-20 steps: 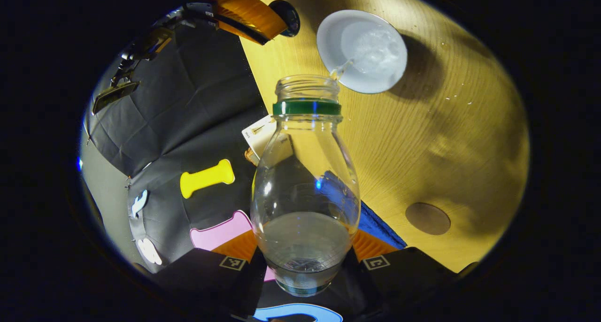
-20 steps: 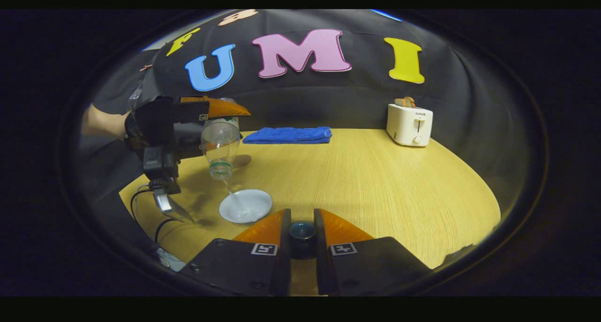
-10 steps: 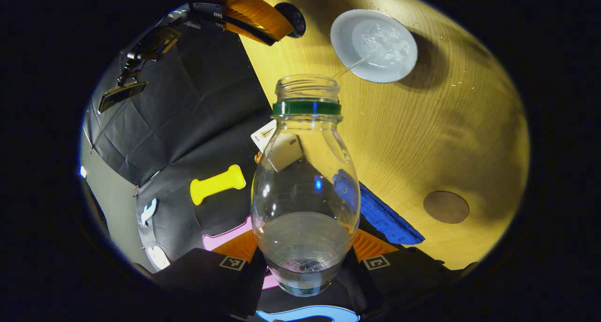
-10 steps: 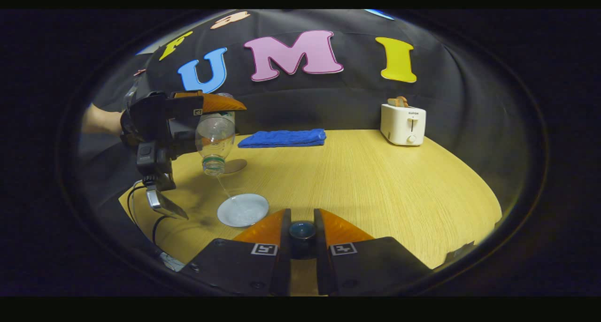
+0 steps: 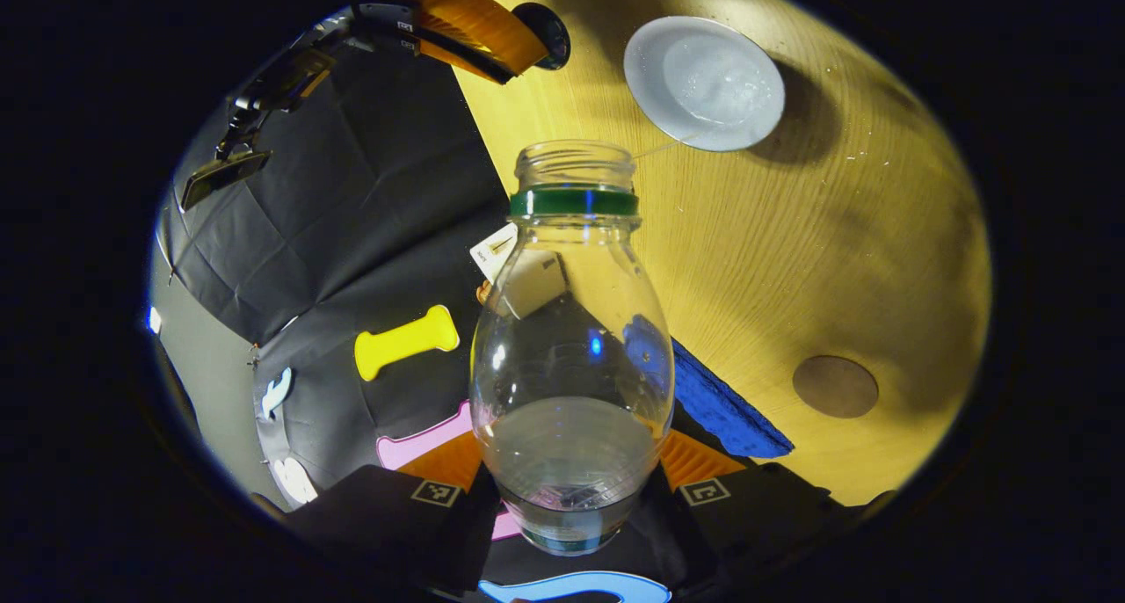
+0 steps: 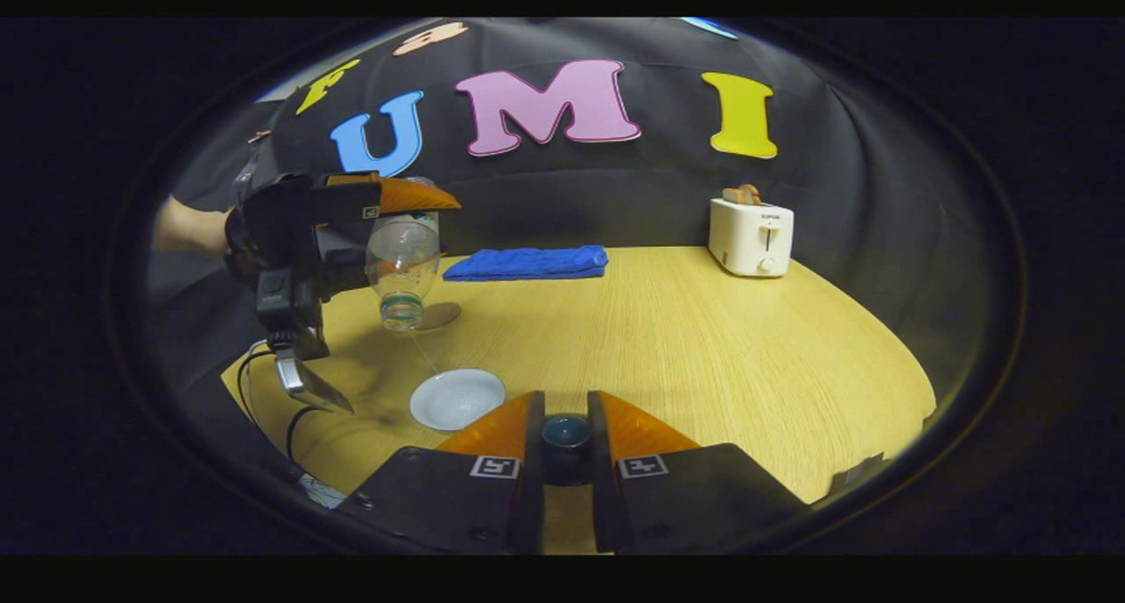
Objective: Open the teacup lid with one hand, grasp the water bottle and pour water into the teacup with the other hand; after pouring, place the water bottle on the coaster and then close the teacup lid.
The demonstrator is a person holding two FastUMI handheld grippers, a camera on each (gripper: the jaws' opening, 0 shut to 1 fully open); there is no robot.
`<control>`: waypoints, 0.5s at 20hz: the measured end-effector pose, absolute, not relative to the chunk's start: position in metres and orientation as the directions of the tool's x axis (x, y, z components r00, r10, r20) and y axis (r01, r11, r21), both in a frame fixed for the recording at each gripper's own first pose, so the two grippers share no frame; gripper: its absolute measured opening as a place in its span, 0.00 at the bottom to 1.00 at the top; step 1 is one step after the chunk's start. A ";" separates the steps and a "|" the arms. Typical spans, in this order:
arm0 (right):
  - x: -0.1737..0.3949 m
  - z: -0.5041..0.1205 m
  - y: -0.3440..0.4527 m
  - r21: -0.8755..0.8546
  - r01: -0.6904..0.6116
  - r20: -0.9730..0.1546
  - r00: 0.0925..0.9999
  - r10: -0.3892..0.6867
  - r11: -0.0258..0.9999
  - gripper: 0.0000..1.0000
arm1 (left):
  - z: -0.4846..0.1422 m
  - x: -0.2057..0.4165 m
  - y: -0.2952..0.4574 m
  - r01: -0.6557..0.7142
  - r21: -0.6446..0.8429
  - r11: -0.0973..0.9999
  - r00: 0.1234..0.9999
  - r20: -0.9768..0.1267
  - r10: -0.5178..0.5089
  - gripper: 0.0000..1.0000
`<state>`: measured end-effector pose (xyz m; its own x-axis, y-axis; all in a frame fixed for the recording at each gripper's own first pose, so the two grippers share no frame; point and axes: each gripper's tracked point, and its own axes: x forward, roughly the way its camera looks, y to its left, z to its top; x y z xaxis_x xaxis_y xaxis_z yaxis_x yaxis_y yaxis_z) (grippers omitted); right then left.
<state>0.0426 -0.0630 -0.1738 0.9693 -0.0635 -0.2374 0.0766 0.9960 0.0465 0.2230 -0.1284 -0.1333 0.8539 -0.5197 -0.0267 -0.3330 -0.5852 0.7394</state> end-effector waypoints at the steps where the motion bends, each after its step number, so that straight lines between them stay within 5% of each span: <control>1: 0.043 -0.173 -0.062 0.044 0.075 -0.238 0.969 -0.063 0.996 0.21 | -0.136 0.223 -0.125 -0.309 0.759 -0.573 0.861 -0.033 -0.508 0.75; 6: 0.053 -0.157 -0.059 0.029 0.067 -0.233 0.971 -0.058 0.997 0.21 | -0.171 0.230 -0.097 -0.038 0.968 -0.247 0.894 -0.078 -0.441 0.75; 8: 0.059 -0.142 -0.059 0.014 0.062 -0.227 0.972 -0.057 0.998 0.20 | -0.152 0.235 -0.072 0.130 0.983 0.132 0.930 -0.075 -0.359 0.75; 10: 0.063 -0.137 -0.056 0.003 0.052 -0.239 0.970 -0.050 0.999 0.25 | -0.133 0.237 -0.054 0.170 0.913 0.370 0.949 -0.052 -0.310 0.75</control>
<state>0.0629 -0.0564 -0.1370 0.9698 -0.0499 -0.2389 0.0521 0.9986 0.0029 0.2368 -0.0539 -0.1333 0.9495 -0.3096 -0.0517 0.1704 0.3703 0.9131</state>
